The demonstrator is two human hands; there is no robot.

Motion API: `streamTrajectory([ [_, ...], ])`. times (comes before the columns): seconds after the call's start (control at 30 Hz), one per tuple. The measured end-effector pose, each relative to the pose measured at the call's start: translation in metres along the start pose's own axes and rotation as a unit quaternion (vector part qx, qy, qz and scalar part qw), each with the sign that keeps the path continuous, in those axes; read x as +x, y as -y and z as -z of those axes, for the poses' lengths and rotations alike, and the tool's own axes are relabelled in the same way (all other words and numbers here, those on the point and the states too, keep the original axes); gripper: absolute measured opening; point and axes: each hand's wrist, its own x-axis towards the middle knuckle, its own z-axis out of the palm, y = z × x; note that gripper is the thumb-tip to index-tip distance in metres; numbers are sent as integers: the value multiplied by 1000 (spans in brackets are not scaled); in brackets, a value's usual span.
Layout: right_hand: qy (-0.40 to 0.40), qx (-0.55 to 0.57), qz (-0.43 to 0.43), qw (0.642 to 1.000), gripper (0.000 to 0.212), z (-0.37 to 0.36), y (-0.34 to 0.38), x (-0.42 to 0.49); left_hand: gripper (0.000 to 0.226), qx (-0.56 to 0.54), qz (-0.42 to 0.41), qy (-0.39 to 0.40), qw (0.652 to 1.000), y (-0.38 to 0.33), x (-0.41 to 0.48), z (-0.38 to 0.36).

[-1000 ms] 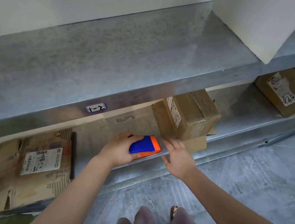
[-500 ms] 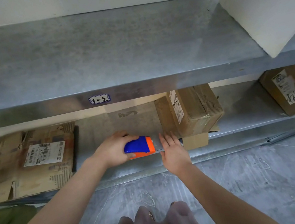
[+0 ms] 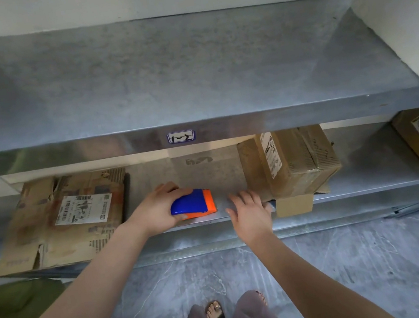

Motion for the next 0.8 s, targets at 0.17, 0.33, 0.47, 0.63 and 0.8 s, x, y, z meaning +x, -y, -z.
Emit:
streamTrajectory([
  [0.17, 7, -10, -23, 1000, 51, 0, 14, 1, 62, 17, -32, -31, 999, 1, -6, -3],
  [0.33, -18, 15, -20, 1000, 46, -1, 5, -1, 63, 31, -55, -32, 998, 0, -6, -5],
  [0.47, -45, 37, 43, 997, 38, -3, 7, 10, 65, 25, -49, -38, 998, 2, -9, -5],
  [0.63, -49, 124, 3, 991, 28, -9, 21, 21, 64, 16, -49, -56, 997, 3, -10, -7],
  [0.8, -38, 126, -4, 991, 33, -9, 24, 28, 66, -2, -71, -66, 995, 8, -11, -8],
])
